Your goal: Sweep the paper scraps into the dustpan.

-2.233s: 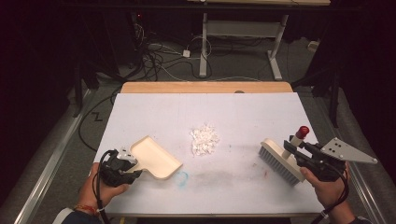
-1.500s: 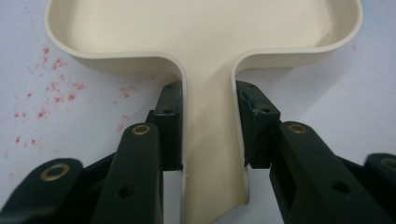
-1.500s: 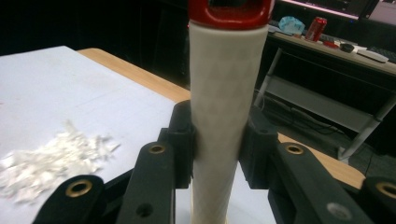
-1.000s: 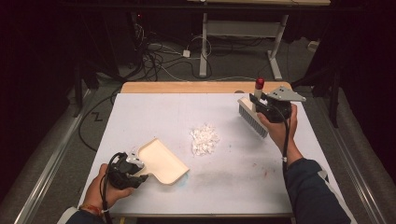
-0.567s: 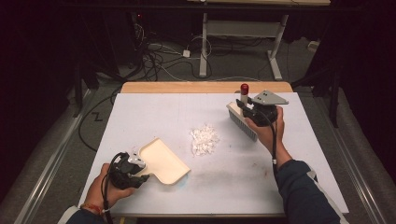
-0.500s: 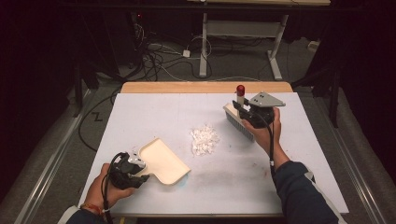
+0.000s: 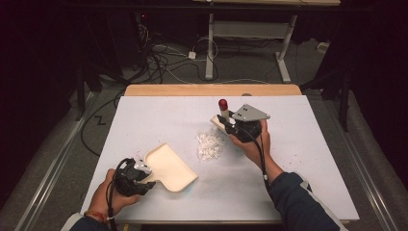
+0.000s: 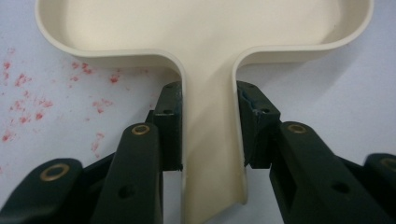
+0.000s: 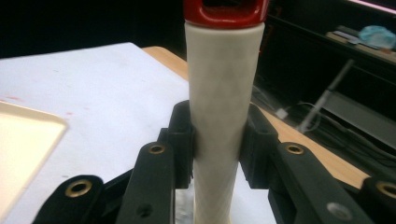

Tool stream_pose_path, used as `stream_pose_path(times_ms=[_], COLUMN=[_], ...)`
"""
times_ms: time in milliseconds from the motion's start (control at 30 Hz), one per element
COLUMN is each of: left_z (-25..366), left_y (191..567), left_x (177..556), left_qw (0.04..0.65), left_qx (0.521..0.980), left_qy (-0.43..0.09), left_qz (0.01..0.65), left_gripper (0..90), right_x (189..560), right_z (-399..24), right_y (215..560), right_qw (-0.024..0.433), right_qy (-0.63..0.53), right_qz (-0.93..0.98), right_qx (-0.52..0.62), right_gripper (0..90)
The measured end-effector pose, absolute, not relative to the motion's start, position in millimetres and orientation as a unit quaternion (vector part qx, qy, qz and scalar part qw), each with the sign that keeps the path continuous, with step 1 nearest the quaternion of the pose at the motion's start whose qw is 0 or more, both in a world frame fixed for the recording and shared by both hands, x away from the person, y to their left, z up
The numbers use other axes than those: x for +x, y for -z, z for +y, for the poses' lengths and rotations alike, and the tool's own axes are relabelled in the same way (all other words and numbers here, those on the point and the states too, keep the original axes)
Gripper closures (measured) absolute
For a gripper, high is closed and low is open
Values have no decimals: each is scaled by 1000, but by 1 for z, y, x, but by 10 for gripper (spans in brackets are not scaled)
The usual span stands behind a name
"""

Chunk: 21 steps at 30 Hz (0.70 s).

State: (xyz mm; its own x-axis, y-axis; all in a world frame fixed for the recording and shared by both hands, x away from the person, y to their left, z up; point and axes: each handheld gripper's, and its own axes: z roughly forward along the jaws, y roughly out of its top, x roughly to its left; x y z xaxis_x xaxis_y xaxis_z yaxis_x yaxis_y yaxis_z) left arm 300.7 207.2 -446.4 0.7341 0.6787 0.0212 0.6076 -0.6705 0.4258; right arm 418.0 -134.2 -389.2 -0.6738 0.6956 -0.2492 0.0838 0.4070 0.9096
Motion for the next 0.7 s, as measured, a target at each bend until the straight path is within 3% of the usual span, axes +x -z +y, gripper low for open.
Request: stream_pose_path(times_ms=[300, 700], left_z=[204, 204], left_y=[447, 449], left_x=[301, 304], left_qw=[196, 200], left_qx=[910, 910], left_qy=[-89, -85], left_qz=[354, 354], left_gripper=[629, 629], right_x=[409, 446], right_z=[-128, -139], right_y=[377, 364], right_qw=[332, 357], right_qy=[-481, -490], right_qz=[776, 754], right_qx=[238, 253], right_gripper=[705, 705])
